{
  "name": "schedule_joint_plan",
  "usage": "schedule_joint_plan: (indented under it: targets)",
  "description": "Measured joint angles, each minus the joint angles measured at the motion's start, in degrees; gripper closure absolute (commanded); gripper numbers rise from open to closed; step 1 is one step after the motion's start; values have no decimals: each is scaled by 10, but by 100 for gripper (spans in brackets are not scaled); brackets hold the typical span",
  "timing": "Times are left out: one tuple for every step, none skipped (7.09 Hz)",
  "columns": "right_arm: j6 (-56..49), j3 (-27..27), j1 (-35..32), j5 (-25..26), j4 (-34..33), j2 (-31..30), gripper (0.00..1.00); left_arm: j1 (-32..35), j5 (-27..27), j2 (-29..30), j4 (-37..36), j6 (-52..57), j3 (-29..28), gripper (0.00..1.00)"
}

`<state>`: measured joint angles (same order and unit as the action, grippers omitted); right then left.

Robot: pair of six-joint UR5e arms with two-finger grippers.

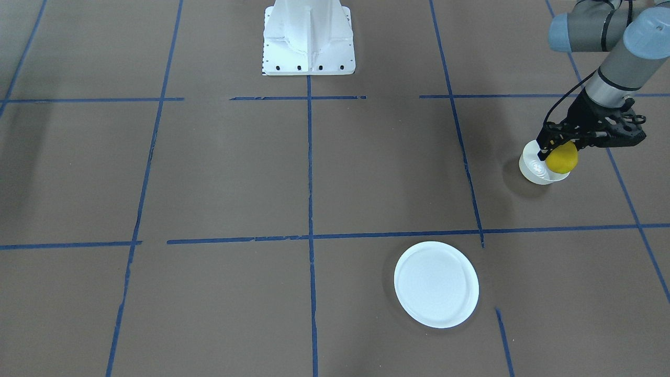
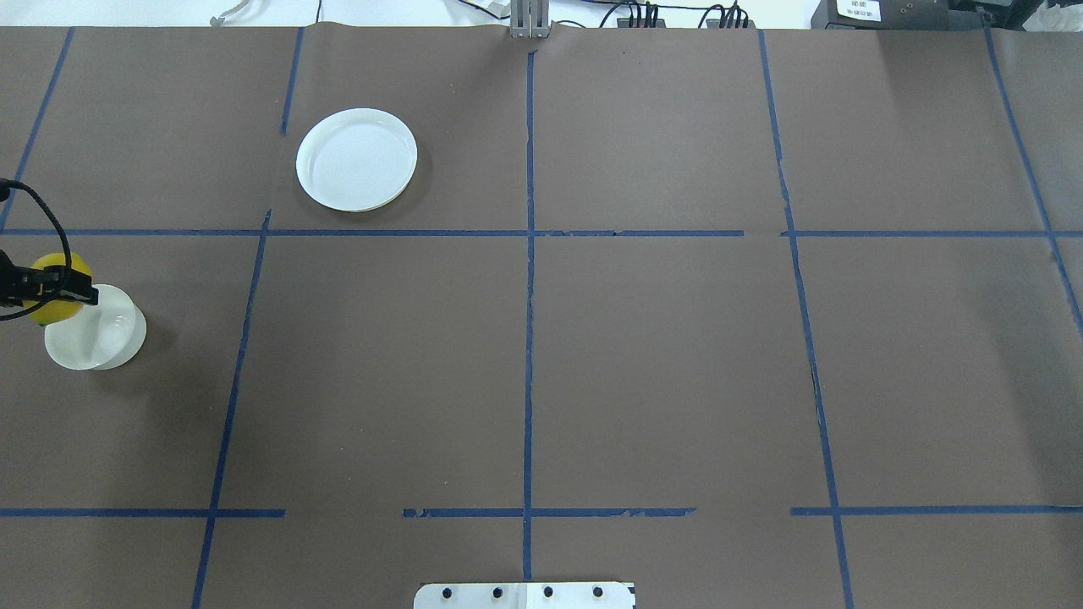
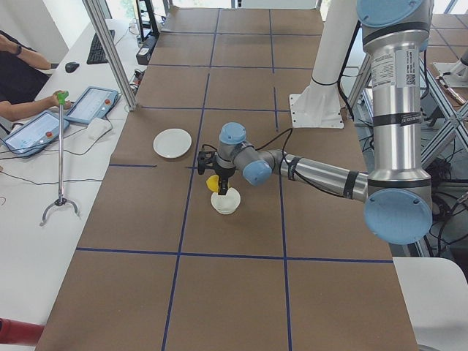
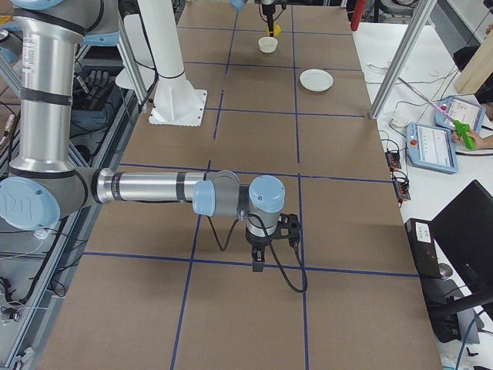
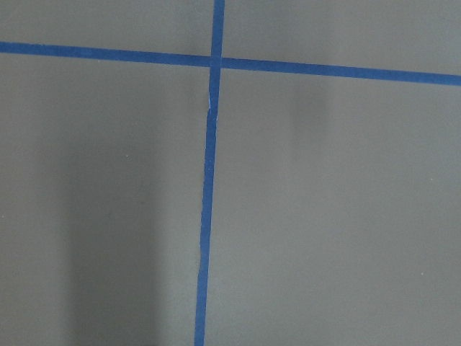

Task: Move lemon from plate to bowl
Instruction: 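Lift the lemon and carry it with the left gripper over the white bowl, then lower the lemon into the bowl and open the left gripper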

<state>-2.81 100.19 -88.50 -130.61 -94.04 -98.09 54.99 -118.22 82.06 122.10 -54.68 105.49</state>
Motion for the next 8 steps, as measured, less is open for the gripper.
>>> schedule_joint_plan:
  targets:
    - [0,0,0,0,0,0,0,-6,1,-5,9,-4,-9,100]
    - [0,0,0,0,0,0,0,-12,1,-7,12,-5,-18,100]
    - [0,0,0,0,0,0,0,-19,0,-7,13,-6,-26,82]
    - [0,0,0,0,0,0,0,-23,0,-6,14,-5,-31,1]
    - [0,0,0,0,0,0,0,-25,0,-3,14,-3,-33,0]
    - [0,0,0,0,0,0,0,-26,-1,-2,14,-1,-33,0]
    - [0,0,0,-1,0,0,0,-26,-3,-1,14,-1,-31,0]
    - [0,0,0,-1,0,0,0,-26,-5,-1,13,0,-28,0]
